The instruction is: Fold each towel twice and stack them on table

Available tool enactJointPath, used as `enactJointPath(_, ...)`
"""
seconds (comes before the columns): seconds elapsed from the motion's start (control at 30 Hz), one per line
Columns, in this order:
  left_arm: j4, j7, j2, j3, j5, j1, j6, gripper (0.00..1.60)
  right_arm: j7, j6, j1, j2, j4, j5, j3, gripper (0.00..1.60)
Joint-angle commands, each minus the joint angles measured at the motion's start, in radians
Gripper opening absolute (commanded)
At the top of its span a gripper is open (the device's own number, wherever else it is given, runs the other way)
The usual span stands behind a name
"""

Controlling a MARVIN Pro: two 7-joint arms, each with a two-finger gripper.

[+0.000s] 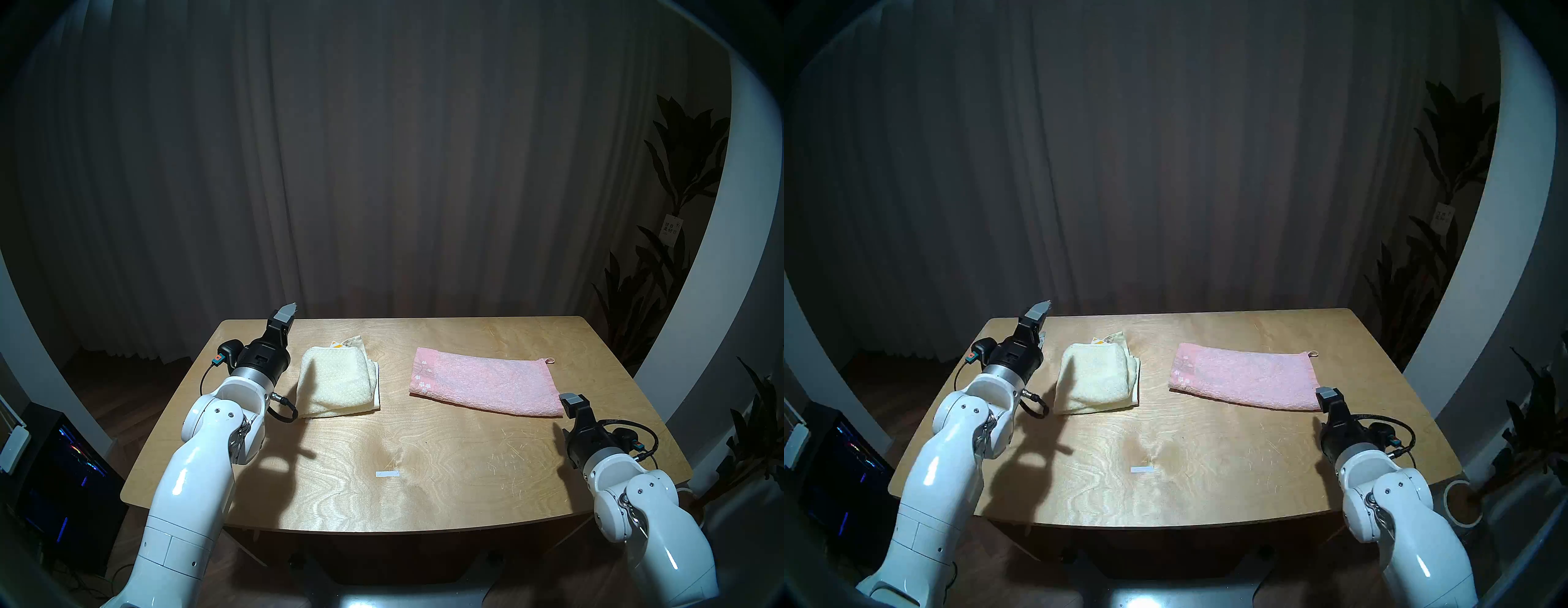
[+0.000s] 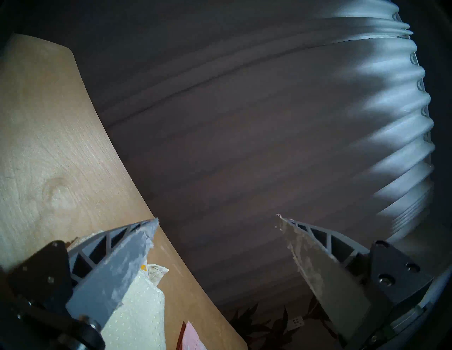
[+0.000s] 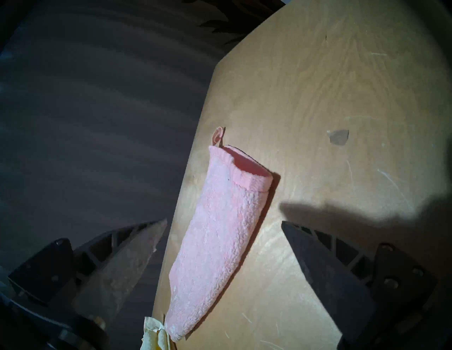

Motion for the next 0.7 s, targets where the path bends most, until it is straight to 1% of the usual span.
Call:
enactJointPath(0.0, -0.037, -0.023, 0.004, 0.004, 0.013, 0.004, -0.006, 1.6, -0.114, -0.023, 0.118, 0.002, 0.013, -0.01, -0.016, 1.6)
enactJointPath(0.03, -0.037, -0.024, 0.003, 0.005, 0.011, 0.004, -0.004, 1.6, -0.113, -0.023, 0.113, 0.008, 0.009, -0.009, -0.013, 1.6)
enactJointPath(0.1, -0.039, -0.024, 0.002, 0.008, 0.014, 0.004, -0.004, 1.6, -0.131, -0.025, 0.148, 0.009, 0.03, -0.023, -0.024, 1.6)
enactJointPath(0.13, -0.04, -0.024, 0.002, 0.009, 0.015, 0.003, -0.004, 1.6, -0.13, -0.024, 0.139, 0.014, 0.023, -0.022, -0.022, 1.6)
enactJointPath(0.17, -0.039, -0.022, 0.0, 0.01, 0.016, 0.003, -0.005, 1.6, -0.146, -0.023, 0.172, 0.01, 0.042, -0.027, -0.035, 1.6)
enactJointPath(0.2, -0.037, -0.022, -0.001, 0.011, 0.016, 0.003, -0.005, 1.6, -0.141, -0.021, 0.168, 0.013, 0.042, -0.029, -0.037, 1.6)
enactJointPath(0.23, -0.037, -0.018, -0.002, 0.012, 0.015, 0.003, -0.004, 1.6, -0.138, -0.02, 0.191, 0.017, 0.06, -0.046, -0.051, 1.6)
enactJointPath(0.27, -0.037, -0.017, -0.002, 0.014, 0.016, 0.002, -0.003, 1.6, -0.135, -0.018, 0.185, 0.021, 0.057, -0.047, -0.051, 1.6)
enactJointPath(0.4, -0.036, -0.017, 0.002, 0.022, 0.018, -0.001, 0.001, 1.6, -0.171, -0.013, 0.247, 0.027, 0.099, -0.081, -0.095, 1.6)
enactJointPath(0.43, -0.036, -0.016, 0.002, 0.023, 0.019, -0.002, 0.001, 1.6, -0.172, -0.011, 0.252, 0.028, 0.103, -0.086, -0.1, 1.6)
enactJointPath(0.47, -0.036, -0.014, 0.001, 0.024, 0.02, -0.003, -0.003, 1.6, -0.19, -0.008, 0.267, 0.031, 0.112, -0.095, -0.113, 1.6)
enactJointPath(0.53, -0.035, -0.012, 0.0, 0.024, 0.019, -0.004, -0.005, 1.6, -0.196, -0.007, 0.279, 0.028, 0.12, -0.099, -0.121, 1.6)
enactJointPath(0.57, -0.034, -0.012, -0.003, 0.023, 0.018, -0.005, -0.01, 1.6, -0.216, -0.007, 0.287, 0.026, 0.123, -0.108, -0.13, 1.6)
enactJointPath(0.6, -0.028, -0.009, -0.005, 0.023, 0.016, -0.008, -0.011, 1.6, -0.222, -0.005, 0.317, 0.016, 0.146, -0.113, -0.151, 1.6)
enactJointPath(0.63, -0.025, -0.009, -0.005, 0.024, 0.016, -0.01, -0.012, 1.6, -0.222, -0.003, 0.308, 0.013, 0.14, -0.121, -0.15, 1.6)
enactJointPath(0.67, -0.022, -0.008, -0.007, 0.025, 0.017, -0.012, -0.013, 1.6, -0.245, -0.005, 0.331, 0.009, 0.152, -0.128, -0.166, 1.6)
